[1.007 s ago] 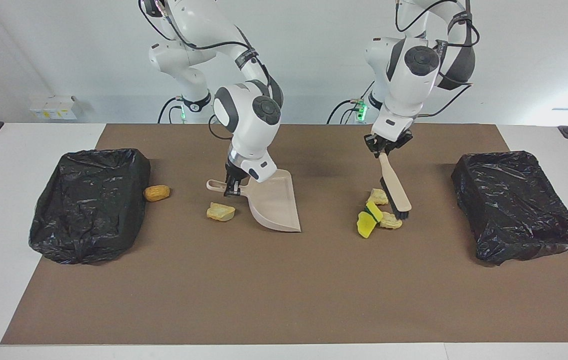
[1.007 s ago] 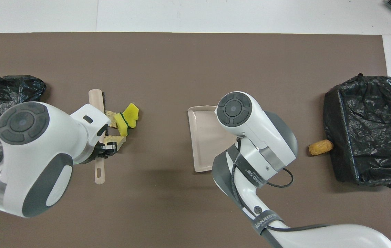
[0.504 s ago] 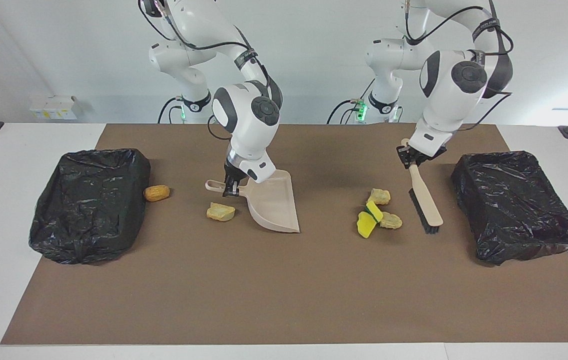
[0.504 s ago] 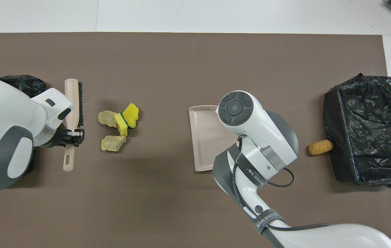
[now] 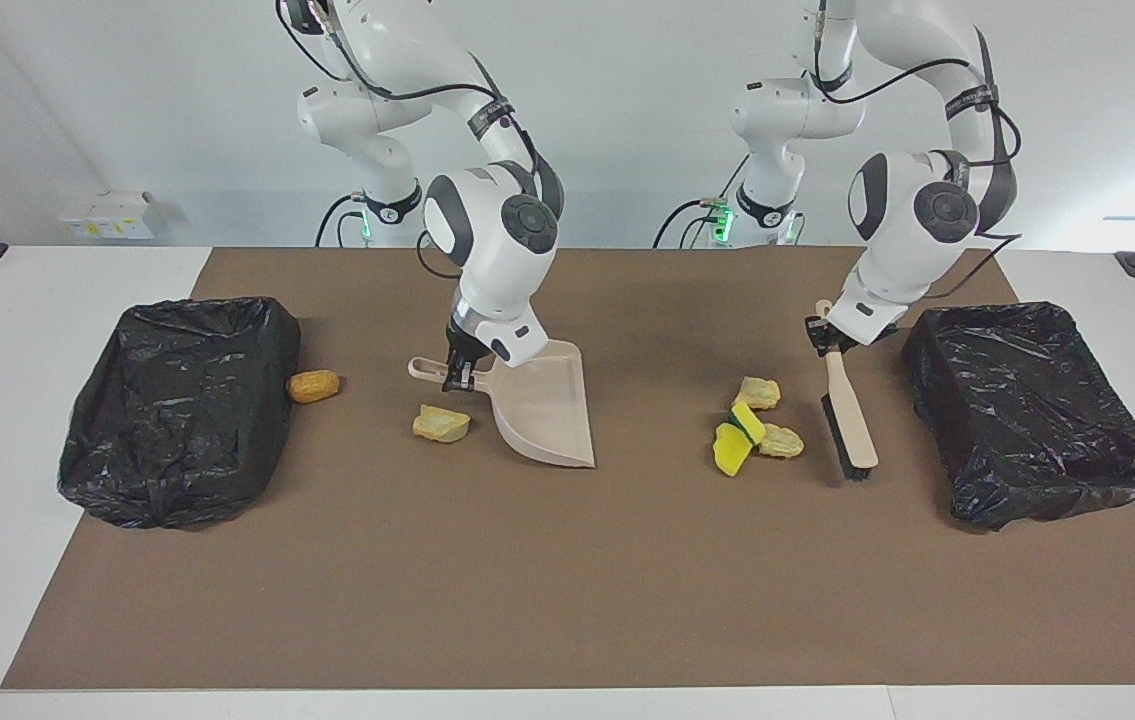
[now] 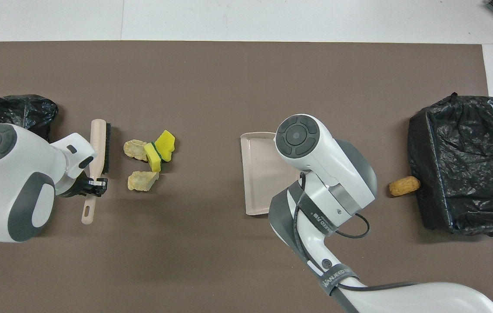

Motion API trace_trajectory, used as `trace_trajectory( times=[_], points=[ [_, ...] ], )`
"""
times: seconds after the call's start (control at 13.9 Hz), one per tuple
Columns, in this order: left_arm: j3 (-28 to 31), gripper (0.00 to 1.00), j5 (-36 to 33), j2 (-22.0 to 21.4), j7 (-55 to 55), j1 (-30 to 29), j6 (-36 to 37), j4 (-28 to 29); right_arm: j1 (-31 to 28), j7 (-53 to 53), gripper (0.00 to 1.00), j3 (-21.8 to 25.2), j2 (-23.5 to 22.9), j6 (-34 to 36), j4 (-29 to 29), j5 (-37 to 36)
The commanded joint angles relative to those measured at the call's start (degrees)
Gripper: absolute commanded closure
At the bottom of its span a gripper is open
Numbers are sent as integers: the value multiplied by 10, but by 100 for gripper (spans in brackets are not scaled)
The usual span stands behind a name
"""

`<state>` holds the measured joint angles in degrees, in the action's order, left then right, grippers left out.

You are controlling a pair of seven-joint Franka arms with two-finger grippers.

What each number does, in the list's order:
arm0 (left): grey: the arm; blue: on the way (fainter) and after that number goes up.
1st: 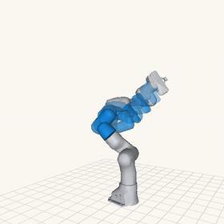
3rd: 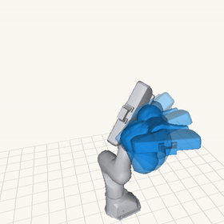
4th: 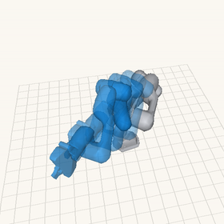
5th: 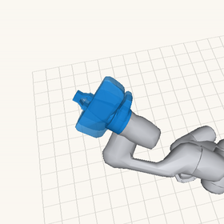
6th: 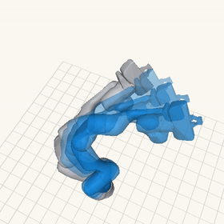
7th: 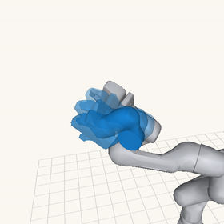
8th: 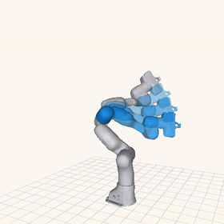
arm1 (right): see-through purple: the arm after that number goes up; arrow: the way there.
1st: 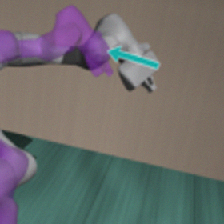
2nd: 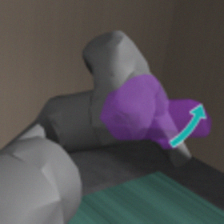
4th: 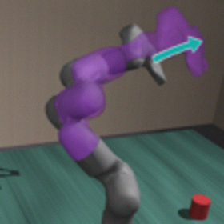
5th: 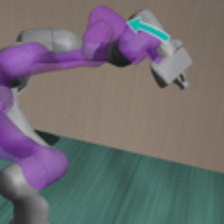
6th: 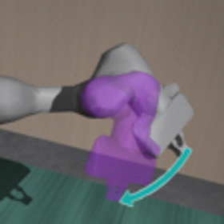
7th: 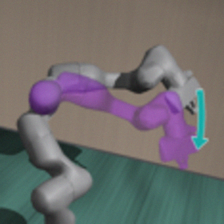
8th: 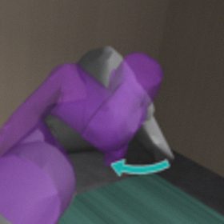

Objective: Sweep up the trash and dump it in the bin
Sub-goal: 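Move the held brush with the left gripper beyond the trash pile, then sweep the trash pile with the left gripper's brush into the dustpan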

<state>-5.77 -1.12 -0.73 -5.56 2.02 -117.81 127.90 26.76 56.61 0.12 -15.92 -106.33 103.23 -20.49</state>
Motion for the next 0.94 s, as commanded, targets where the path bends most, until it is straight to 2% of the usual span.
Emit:
trace_trajectory(
  times=[0.0,0.22,0.43,0.65,0.86],
  points=[
    [-1,100,-7,-18,4,6,-23,35,-3,-19,100,-4,-1,8,0,-10],
    [-2,100,2,-18,-9,45,-29,43,-3,-23,100,-4,-1,6,0,-8],
    [-2,100,20,-10,-41,80,-99,76,-2,-39,100,-4,-3,1,0,-2],
    [-2,100,62,-9,-49,113,-106,75,-1,-48,100,-5,-3,-1,1,-1],
    [-2,100,117,-9,-79,172,-123,72,3,-54,100,-5,-3,-2,0,2]
  ],
)
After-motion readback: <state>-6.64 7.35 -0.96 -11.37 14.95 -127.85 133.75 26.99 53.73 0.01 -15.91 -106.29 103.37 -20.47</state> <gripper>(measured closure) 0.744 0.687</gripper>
